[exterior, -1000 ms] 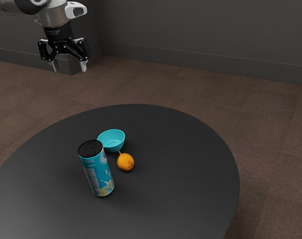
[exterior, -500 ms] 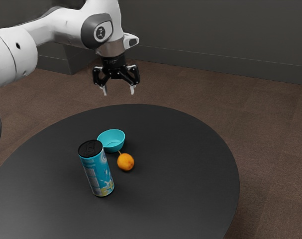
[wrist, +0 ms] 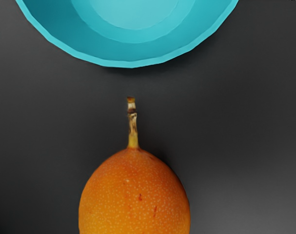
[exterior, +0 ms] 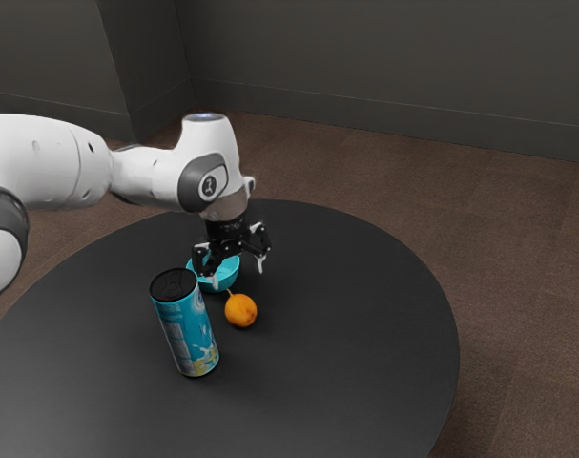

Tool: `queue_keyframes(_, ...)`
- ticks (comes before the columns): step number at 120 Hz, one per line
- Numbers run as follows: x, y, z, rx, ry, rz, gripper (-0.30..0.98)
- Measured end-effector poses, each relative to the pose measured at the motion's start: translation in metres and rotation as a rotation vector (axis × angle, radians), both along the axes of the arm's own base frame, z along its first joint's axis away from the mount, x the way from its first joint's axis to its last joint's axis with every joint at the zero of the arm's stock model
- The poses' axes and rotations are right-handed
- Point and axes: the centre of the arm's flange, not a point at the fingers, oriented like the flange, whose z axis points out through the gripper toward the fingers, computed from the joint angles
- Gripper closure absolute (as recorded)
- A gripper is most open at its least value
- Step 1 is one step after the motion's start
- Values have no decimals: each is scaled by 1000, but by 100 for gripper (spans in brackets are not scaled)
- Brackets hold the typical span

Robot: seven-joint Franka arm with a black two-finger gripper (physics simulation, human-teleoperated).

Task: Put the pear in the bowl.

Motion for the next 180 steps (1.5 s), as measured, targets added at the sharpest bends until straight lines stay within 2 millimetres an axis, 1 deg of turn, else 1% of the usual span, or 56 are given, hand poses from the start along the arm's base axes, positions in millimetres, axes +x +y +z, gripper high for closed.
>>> queue_keyframes(11, -1, 1, -17, 4, -9, 63, 0)
queue_keyframes(33, 0, -4, -37, 6, -25, 153, 0)
queue_keyframes(53, -7, -3, -52, 1, -28, 227, 0)
queue_keyframes(78, -5, -2, -67, 6, -37, 287, 0)
queue_keyframes(96, -3, -2, -70, 7, -57, 315, 0)
queue_keyframes(109, -1, -2, -76, 10, -69, 332, 3)
queue_keyframes(121, 1, -1, -78, 11, -80, 344, 8)
queue_keyframes(166, 4, 0, -77, 11, -102, 363, 28)
queue_keyframes(180, 6, -6, -74, 10, -109, 355, 33)
